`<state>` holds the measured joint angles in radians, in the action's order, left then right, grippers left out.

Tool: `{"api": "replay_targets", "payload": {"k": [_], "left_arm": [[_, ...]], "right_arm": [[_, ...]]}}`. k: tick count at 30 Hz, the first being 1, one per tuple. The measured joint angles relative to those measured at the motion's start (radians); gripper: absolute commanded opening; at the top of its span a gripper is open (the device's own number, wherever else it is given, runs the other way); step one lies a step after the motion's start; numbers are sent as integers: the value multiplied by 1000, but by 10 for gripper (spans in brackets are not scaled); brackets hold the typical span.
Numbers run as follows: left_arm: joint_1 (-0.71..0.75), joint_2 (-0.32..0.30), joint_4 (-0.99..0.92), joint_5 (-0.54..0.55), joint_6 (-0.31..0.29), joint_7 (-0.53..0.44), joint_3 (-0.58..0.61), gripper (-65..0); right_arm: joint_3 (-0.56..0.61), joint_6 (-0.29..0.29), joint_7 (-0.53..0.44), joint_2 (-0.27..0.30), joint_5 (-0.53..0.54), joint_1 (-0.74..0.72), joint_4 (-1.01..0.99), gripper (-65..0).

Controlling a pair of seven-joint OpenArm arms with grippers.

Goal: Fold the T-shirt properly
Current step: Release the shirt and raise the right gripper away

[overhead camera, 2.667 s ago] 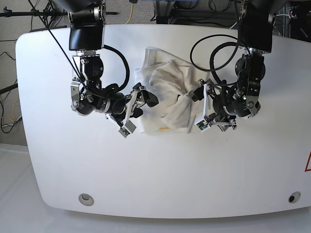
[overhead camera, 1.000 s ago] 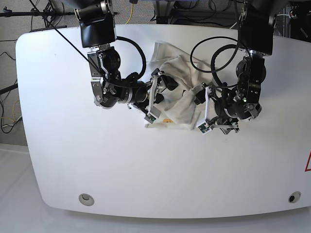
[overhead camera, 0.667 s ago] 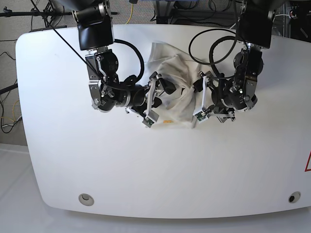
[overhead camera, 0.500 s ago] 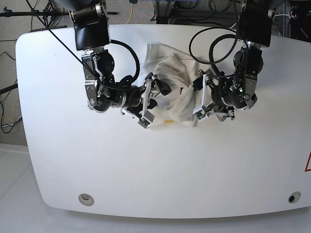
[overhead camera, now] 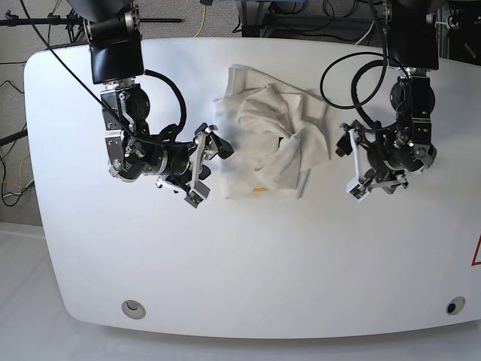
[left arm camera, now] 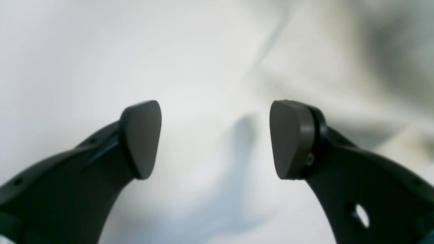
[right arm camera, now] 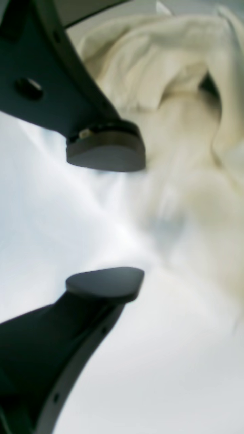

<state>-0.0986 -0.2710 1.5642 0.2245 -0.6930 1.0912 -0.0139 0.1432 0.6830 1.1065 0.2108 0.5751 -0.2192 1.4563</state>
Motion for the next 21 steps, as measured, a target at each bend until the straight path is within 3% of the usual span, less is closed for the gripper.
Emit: {"api": "replay_targets", "payload": {"k": [3,8,10,15,21], "left_arm": [[22,16,6,27,-4,-14,-13,-193],[60,18,-8,11,-3,76,-10,-193],[66,18,-9,23,3,75,-11,-193],[49,21,-9,15,-1,96,-13,-193],[52,21,-8,14,-3,97,-93,-193]], "right_arm": [[16,9,4,-22,8,-5,-1,-231],[6,-1,57,-33,16,69,-12,-231],[6,7,73,-34,66,82,-10,-231],[9,-5,90,-42,49,62,4,-231],[8,-3,135,-39,48,57,32,-231]]}}
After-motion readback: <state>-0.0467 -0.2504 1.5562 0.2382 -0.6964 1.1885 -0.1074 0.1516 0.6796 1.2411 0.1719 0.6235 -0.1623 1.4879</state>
